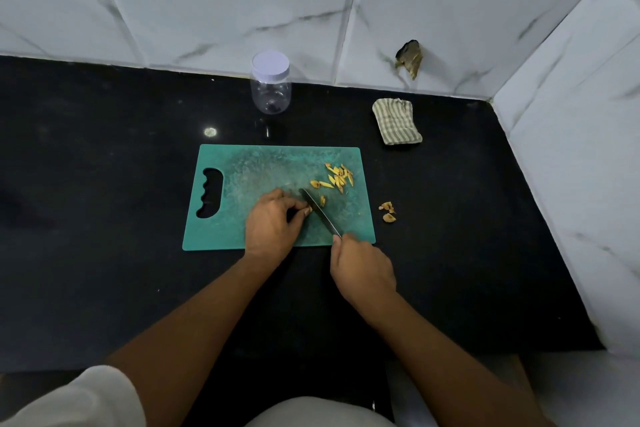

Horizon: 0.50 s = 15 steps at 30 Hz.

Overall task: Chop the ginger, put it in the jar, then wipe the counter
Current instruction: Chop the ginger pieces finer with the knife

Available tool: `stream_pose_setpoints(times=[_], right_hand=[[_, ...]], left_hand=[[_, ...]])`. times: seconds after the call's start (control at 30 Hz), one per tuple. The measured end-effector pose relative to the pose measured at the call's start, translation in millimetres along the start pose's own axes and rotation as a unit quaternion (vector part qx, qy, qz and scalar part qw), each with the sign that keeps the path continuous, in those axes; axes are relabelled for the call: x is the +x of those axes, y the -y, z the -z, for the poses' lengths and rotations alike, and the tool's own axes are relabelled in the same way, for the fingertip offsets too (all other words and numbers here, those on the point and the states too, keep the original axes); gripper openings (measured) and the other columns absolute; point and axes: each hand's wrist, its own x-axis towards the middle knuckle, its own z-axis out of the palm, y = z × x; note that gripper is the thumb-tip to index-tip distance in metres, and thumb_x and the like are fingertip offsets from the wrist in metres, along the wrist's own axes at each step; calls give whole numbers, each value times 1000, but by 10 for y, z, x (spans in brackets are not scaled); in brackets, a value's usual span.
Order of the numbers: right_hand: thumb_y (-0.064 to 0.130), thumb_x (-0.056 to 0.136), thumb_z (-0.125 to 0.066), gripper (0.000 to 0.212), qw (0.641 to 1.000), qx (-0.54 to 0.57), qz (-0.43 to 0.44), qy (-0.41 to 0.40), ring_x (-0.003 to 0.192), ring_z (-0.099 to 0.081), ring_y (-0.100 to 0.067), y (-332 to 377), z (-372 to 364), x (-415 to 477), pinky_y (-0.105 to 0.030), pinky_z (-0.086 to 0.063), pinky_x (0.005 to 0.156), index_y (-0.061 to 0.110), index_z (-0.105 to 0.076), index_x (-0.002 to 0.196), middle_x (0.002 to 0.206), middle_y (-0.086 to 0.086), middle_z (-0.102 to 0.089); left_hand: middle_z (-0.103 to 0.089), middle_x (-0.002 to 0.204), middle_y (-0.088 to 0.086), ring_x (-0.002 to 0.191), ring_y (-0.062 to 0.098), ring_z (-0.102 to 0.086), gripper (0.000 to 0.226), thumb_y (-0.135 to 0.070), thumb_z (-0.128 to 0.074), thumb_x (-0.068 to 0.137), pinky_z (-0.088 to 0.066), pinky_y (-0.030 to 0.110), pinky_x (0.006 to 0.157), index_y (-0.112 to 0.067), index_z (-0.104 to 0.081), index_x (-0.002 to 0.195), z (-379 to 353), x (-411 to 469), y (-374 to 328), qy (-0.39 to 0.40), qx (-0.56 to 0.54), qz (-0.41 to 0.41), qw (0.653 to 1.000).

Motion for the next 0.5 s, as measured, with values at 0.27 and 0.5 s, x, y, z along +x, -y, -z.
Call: stream_pose_setpoints(times=[0.27, 0.5], right_hand=[[52, 110, -22, 47, 993, 115, 4, 1, 68, -58, -15, -153, 26, -66, -38, -46, 66, 24, -48, 82, 73, 3, -57], [50, 110, -26, 41, 993, 113, 24, 23, 69, -60, -14, -108, -39, -211, -38, -47, 63, 23, -50, 91, 77, 3, -60]], left_hand=[[-62, 91, -11, 82, 8, -58, 15, -35, -74, 92, -52, 29, 68, -28, -78, 104, 21, 2, 26, 5, 0, -12, 1000], [-63, 94, -10, 85, 9, -58, 23, -36, -77, 89, -55, 32, 71, -28, -77, 111, 22, -5, 72, 22, -12, -15, 1000]])
